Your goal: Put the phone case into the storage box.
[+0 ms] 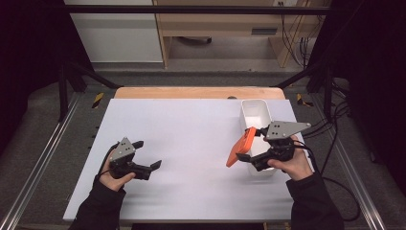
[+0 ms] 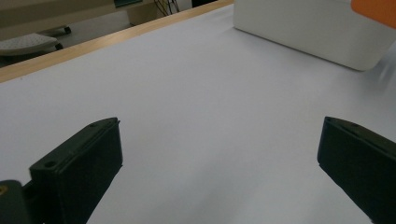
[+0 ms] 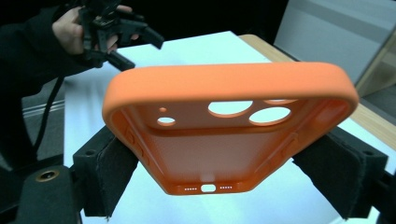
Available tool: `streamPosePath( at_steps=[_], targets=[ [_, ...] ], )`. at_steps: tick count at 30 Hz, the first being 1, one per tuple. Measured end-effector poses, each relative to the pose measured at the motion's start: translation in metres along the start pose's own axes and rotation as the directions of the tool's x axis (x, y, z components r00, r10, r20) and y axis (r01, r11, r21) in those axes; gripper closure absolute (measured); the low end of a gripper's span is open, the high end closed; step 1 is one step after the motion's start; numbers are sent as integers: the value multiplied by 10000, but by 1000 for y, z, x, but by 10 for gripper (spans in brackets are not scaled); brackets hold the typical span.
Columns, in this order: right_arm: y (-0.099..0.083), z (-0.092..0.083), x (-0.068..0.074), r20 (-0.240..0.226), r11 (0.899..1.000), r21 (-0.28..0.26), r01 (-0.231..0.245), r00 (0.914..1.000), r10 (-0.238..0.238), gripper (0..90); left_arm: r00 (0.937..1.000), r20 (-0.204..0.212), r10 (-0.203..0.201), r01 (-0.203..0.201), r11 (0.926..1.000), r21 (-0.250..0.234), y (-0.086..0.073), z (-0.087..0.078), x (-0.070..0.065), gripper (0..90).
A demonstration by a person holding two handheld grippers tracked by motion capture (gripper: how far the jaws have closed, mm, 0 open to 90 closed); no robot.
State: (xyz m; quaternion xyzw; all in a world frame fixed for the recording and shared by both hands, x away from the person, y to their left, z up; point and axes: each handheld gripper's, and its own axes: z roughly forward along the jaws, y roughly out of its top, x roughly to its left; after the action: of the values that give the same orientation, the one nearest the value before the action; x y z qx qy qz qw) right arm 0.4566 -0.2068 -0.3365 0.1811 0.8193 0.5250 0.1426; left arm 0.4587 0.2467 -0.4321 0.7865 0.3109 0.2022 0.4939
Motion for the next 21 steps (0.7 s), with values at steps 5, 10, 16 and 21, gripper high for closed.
streamPosePath(
  at_steps=[5, 10, 16, 21],
  targets=[
    [4, -4, -4, 305, 9998, -98, -200, 9993, 203, 158, 9999, -91, -50, 50, 10000, 1, -3, -3, 4, 0],
    [8, -7, -8, 673, 9985, -231, -494, 9964, 508, 158, 9998, -137, -126, 125, 9999, -57, -5, -6, 7, 0],
    [13, -9, -13, 1247, 9964, -266, -800, 9887, 827, 157, 9995, -224, -209, 207, 9998, -73, -8, -9, 10, 0],
    [20, -13, -17, 1633, 9947, -362, -959, 9814, 1005, 157, 9994, -245, -248, 247, 9997, -57, -10, -10, 13, 0]
  ],
)
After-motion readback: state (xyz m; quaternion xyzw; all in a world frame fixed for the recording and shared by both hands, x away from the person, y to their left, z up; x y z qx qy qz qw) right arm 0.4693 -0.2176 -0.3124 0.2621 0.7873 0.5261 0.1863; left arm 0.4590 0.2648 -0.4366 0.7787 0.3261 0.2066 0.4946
